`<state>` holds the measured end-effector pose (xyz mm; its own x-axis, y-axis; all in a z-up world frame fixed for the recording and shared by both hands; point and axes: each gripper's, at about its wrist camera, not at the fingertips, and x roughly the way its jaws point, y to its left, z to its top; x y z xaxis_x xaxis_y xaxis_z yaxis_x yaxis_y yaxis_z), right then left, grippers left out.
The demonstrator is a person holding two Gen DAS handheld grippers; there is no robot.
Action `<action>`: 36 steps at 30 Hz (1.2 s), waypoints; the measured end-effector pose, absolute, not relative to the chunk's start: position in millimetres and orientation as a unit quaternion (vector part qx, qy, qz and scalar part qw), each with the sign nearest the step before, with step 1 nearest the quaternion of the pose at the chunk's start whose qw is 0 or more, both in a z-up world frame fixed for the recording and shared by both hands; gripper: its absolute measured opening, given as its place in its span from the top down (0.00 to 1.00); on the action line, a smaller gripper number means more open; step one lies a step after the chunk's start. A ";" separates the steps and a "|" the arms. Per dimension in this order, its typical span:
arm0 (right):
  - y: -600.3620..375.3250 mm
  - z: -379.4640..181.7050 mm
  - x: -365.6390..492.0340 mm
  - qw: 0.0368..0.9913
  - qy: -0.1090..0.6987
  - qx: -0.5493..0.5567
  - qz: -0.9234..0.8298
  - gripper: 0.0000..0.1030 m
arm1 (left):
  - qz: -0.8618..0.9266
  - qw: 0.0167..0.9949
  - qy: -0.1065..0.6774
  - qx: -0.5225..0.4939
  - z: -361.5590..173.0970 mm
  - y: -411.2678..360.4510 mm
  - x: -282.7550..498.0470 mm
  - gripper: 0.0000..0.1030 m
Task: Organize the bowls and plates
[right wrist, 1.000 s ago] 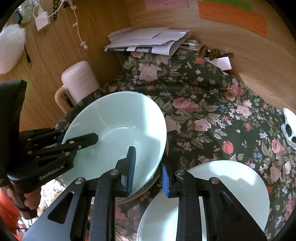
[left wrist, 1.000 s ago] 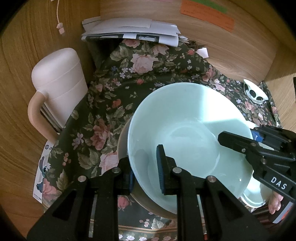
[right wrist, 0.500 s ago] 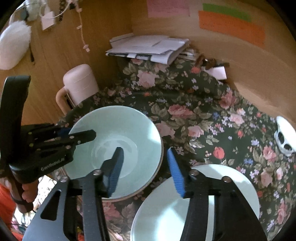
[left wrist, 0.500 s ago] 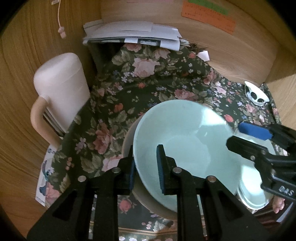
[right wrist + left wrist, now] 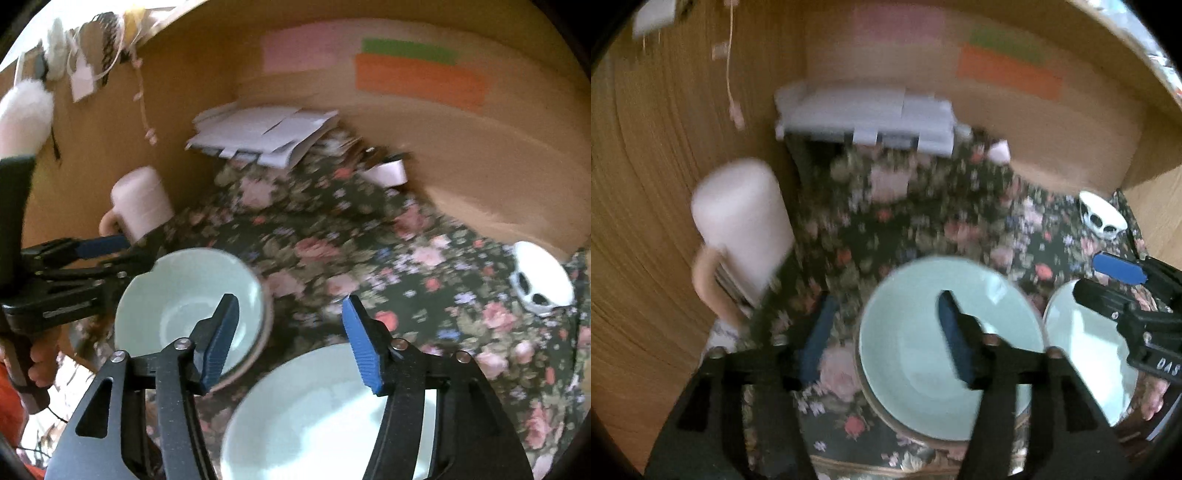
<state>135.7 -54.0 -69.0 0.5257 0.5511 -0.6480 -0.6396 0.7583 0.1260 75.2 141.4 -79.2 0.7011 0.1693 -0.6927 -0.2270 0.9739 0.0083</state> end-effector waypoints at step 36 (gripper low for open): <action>-291.5 -103.2 310.5 0.918 0.388 0.044 0.065 0.33 | -0.043 0.934 0.354 0.013 -57.7 -27.6 261.2 0.28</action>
<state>310.5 -291.5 -103.2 0.6907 0.1528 -0.7068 -0.0849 0.9878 0.1306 261.2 -27.6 -57.7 0.7459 -0.0708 -0.6623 0.0888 0.9960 -0.0065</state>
